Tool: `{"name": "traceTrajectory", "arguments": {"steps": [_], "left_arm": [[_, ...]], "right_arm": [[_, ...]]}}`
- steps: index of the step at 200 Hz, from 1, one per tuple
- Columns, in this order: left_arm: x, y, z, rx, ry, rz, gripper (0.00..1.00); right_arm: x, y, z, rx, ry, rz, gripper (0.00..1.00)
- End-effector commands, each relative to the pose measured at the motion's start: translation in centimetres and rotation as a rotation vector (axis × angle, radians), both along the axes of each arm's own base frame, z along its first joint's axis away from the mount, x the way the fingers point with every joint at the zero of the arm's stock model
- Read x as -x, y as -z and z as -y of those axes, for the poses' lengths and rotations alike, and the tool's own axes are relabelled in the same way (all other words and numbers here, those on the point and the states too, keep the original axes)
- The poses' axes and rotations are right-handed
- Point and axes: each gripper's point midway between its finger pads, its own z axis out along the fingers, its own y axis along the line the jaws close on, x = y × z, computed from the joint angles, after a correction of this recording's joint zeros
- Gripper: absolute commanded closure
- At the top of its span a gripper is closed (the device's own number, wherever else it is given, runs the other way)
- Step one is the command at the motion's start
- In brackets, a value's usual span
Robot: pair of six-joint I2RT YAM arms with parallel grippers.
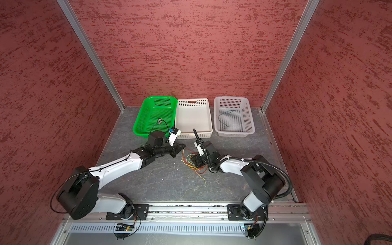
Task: Untangle and sort cables by color
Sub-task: Untie the cable.
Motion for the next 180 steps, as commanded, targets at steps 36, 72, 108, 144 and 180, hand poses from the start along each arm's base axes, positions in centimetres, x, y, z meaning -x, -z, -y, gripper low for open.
{"name": "traceTrajectory", "arguments": {"steps": [36,72,108,144,180], "left_arm": [[0.0,-8.1,-2.8,0.132,-0.044,0.142,1.00],[0.1,-12.2,-4.6,0.158,-0.073,0.227,1.00],[0.2,-15.5,-6.7,0.157,-0.114,0.304,1.00],[0.7,-18.0,-8.5,0.165,-0.147,0.362,1.00],[1.3,-20.2,-9.7,0.167,-0.168,0.415,1.00]], "right_arm": [[-0.7,0.7,0.4,0.038,0.036,0.020,0.35],[-0.8,1.1,0.8,0.056,0.048,0.020,0.36],[-0.8,1.4,1.4,0.085,0.065,0.021,0.36],[-0.6,1.8,2.0,0.106,0.073,0.022,0.37],[-0.5,2.3,2.5,0.133,0.083,0.016,0.37]]}}
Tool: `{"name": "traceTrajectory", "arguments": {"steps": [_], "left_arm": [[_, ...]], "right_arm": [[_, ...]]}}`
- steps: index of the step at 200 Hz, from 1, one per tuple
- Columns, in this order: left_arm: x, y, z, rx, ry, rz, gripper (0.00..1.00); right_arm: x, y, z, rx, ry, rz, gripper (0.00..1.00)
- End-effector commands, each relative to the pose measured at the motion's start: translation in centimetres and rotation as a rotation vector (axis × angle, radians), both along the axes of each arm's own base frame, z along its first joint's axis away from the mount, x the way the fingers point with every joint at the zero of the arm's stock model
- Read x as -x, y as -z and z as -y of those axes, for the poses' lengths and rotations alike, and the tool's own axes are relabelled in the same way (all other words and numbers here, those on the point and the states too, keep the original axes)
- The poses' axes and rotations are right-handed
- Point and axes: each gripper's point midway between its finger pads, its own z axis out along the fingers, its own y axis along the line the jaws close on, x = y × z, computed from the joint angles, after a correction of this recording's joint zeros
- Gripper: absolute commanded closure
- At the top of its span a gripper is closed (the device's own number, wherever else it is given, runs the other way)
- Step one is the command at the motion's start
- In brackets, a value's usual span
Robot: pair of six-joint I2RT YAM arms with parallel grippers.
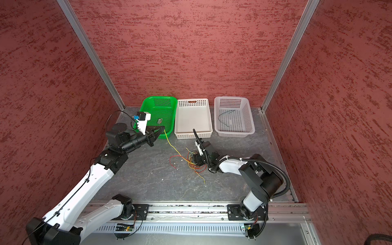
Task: Untangle and sort cables by color
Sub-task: Untie the cable.
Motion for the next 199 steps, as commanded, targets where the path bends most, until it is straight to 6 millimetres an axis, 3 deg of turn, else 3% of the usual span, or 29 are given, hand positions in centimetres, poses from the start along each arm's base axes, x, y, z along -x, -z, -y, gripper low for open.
{"name": "traceTrajectory", "arguments": {"steps": [1,105,157,199], "left_arm": [[0.4,-3.3,-1.0,0.004,-0.021,0.095,1.00],[0.3,-9.0,-6.4,-0.024,-0.194,0.240,1.00],[0.0,-12.3,-10.3,-0.026,-0.324,0.311,1.00],[-0.7,-14.1,-10.9,-0.003,-0.325,0.337,1.00]], "right_arm": [[0.7,2.1,1.8,0.096,0.024,-0.029,0.36],[0.6,2.3,3.0,0.154,0.054,-0.015,0.37],[0.4,2.4,3.3,0.172,0.062,-0.009,0.37],[0.3,2.2,3.3,0.172,0.065,-0.004,0.37]]}}
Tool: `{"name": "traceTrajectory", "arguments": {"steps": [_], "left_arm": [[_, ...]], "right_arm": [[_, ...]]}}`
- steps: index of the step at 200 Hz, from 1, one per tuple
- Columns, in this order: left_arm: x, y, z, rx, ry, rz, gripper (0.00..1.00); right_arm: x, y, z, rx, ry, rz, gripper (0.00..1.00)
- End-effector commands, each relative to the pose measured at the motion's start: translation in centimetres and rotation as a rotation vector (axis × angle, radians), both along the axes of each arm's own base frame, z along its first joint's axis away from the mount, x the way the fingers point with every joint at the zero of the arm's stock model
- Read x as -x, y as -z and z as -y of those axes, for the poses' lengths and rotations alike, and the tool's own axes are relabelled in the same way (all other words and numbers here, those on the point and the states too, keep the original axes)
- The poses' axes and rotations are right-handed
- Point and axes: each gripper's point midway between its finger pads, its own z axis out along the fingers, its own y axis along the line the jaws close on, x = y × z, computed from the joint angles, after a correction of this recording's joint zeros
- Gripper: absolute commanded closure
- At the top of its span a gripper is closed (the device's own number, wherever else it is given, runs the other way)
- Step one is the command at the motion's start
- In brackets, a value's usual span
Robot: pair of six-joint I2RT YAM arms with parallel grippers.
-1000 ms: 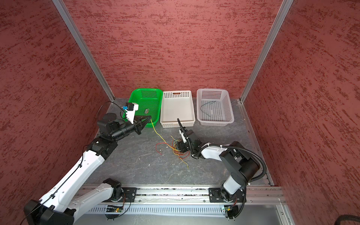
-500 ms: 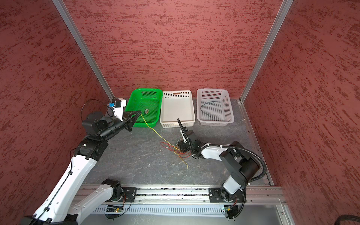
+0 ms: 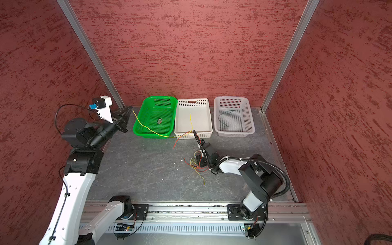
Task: Untangle and sort cables by color
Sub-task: Untie the cable.
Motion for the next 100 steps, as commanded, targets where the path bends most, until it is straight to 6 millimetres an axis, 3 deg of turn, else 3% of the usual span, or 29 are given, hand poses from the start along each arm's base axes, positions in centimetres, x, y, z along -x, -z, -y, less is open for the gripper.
{"name": "traceTrajectory", "arguments": {"steps": [1,28,53,76,100], "left_arm": [[-0.2,-1.7,0.0,0.008,0.015,0.039,1.00],[-0.2,-1.9,0.6,0.022,0.057,0.036,1.00],[0.3,-1.1,1.8,0.017,0.130,0.013,1.00],[0.7,0.8,3.5,-0.003,0.204,-0.033,1.00],[1.0,3.5,6.0,-0.065,0.259,-0.089,1.00]], "right_arm": [[0.2,0.6,0.9,0.050,0.012,-0.002,0.37],[-0.1,-1.1,0.7,0.022,0.015,0.024,0.34],[-0.5,-4.8,0.7,-0.009,0.018,0.090,0.30],[-0.8,-8.7,1.2,-0.014,0.020,0.175,0.27],[-1.2,-11.5,2.4,0.035,0.039,0.247,0.26]]}}
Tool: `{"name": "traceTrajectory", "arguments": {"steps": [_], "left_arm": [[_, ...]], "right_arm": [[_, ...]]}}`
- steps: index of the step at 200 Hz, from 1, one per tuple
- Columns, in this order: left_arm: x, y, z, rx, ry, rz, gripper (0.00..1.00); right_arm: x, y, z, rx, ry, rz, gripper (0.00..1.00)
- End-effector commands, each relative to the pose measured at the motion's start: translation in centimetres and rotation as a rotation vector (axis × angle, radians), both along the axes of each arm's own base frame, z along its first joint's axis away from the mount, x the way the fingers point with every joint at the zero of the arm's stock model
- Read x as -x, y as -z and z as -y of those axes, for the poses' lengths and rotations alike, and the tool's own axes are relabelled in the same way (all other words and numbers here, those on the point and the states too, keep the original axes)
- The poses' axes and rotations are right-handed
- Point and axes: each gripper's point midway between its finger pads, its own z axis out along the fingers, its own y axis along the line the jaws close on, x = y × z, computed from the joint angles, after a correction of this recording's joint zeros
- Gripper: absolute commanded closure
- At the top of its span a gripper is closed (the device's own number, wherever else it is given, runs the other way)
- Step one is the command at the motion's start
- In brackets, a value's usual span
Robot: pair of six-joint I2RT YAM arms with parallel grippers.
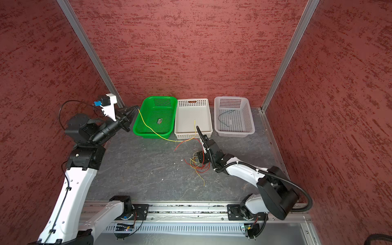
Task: Untangle and sort cables by color
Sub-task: Untie the cable.
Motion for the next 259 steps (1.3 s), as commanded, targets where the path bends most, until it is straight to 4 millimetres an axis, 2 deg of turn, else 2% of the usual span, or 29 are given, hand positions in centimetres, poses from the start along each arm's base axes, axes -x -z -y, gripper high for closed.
{"name": "traceTrajectory", "arguments": {"steps": [1,31,66,121,143,165,197,216,259], "left_arm": [[0.6,2.8,2.3,-0.068,0.078,-0.053,1.00],[0.5,5.8,4.9,-0.137,0.119,-0.107,1.00],[-0.2,7.7,5.5,-0.143,0.131,-0.146,1.00],[-1.7,10.0,5.8,-0.151,0.125,-0.192,1.00],[-2.0,10.7,5.8,-0.155,0.122,-0.204,1.00],[-2.2,11.1,5.9,-0.159,0.122,-0.211,1.00],[-2.3,11.1,5.8,-0.160,0.118,-0.209,1.00],[-2.3,11.1,5.8,-0.161,0.118,-0.210,1.00],[-2.3,11.1,5.6,-0.165,0.108,-0.212,1.00]], "right_arm": [[-1.0,-3.4,1.5,0.073,0.036,0.096,0.26],[-1.7,-4.7,3.2,0.162,0.085,0.147,0.24],[-2.3,-5.3,5.5,0.208,0.155,0.161,0.23],[-3.0,-8.2,10.3,0.051,0.316,0.153,0.22],[-3.1,-9.2,11.4,-0.048,0.344,0.150,0.23],[-2.7,-10.0,10.8,-0.147,0.302,0.153,0.23],[-0.3,-10.9,5.7,-0.301,-0.020,0.154,0.25],[0.6,-9.7,4.0,-0.336,-0.121,0.101,0.27],[1.4,-6.6,2.9,-0.358,-0.175,0.007,0.30]]}}
